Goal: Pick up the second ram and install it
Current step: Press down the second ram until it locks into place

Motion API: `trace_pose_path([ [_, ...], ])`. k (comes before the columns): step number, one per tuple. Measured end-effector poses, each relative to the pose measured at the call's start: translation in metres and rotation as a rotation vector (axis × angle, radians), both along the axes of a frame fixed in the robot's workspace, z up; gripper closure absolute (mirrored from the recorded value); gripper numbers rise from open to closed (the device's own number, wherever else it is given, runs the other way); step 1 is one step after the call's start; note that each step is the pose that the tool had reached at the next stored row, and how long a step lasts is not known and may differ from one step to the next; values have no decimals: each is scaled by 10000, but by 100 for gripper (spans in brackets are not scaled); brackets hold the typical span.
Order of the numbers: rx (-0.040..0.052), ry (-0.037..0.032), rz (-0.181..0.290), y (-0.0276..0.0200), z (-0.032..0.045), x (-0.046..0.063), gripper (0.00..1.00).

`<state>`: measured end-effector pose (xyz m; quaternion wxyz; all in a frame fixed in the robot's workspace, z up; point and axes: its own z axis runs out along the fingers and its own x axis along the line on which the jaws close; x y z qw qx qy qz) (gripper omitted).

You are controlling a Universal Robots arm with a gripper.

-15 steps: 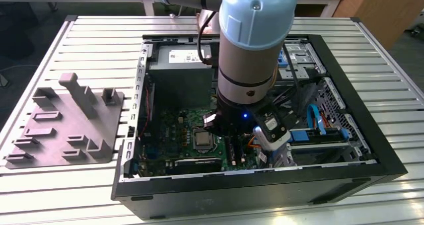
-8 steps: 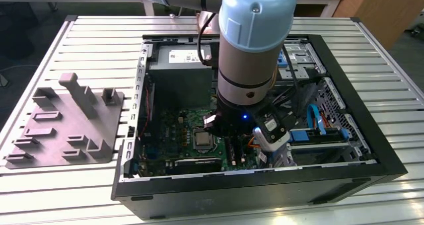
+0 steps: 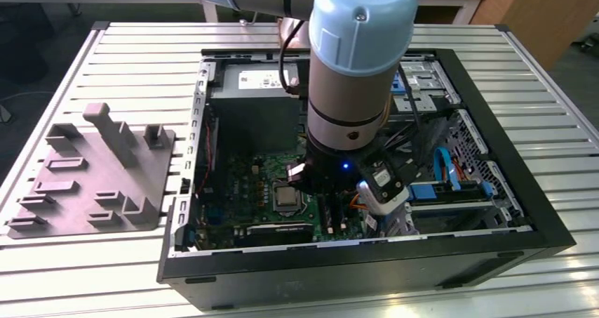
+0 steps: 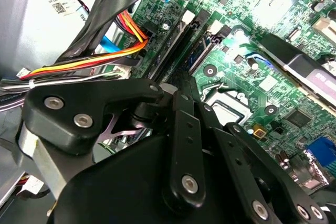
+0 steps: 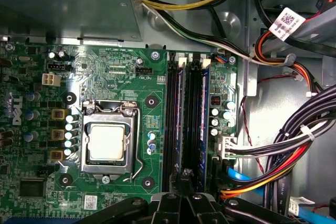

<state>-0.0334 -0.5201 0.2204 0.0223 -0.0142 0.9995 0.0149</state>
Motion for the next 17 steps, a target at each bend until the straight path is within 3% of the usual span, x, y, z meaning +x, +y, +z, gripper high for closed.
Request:
trace_pose_path([
  [17, 3, -1, 0, 1, -25, 0, 90],
])
